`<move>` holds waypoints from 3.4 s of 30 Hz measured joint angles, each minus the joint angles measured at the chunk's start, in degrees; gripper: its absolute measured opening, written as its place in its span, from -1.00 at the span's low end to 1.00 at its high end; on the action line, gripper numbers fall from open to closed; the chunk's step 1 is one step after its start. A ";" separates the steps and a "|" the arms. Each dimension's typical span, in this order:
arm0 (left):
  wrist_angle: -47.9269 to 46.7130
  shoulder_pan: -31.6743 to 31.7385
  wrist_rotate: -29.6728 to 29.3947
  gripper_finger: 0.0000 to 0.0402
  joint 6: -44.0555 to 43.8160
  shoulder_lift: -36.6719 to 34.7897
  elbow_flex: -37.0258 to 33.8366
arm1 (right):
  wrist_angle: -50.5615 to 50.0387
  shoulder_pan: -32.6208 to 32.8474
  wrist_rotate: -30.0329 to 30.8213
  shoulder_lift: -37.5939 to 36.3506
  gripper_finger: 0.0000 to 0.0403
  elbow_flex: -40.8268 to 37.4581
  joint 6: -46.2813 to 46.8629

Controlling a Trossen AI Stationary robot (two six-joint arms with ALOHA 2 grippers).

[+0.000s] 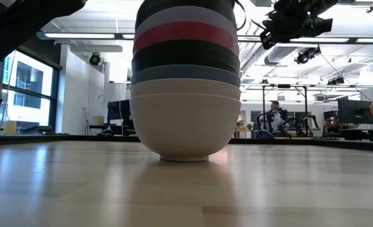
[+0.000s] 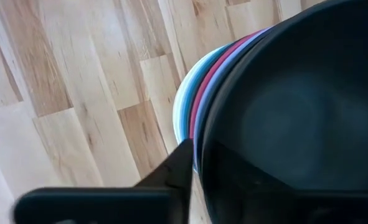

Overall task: Nest bowls inside each other
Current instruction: Stack the black bowl on top of the black bowl, then stack the orange bowl on top of the black bowl

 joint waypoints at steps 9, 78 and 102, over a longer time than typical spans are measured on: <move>-0.10 -0.02 0.01 -0.20 0.01 0.04 0.22 | 0.02 0.00 0.00 0.00 -0.55 0.00 -0.13; 10.88 1.01 -6.16 0.03 -5.60 -64.47 -40.37 | -23.56 35.12 72.24 0.00 -0.55 -0.02 66.56; 24.33 0.87 -6.17 0.03 -8.61 -73.32 -50.58 | -13.77 56.95 72.39 -5.48 -0.55 -20.60 81.11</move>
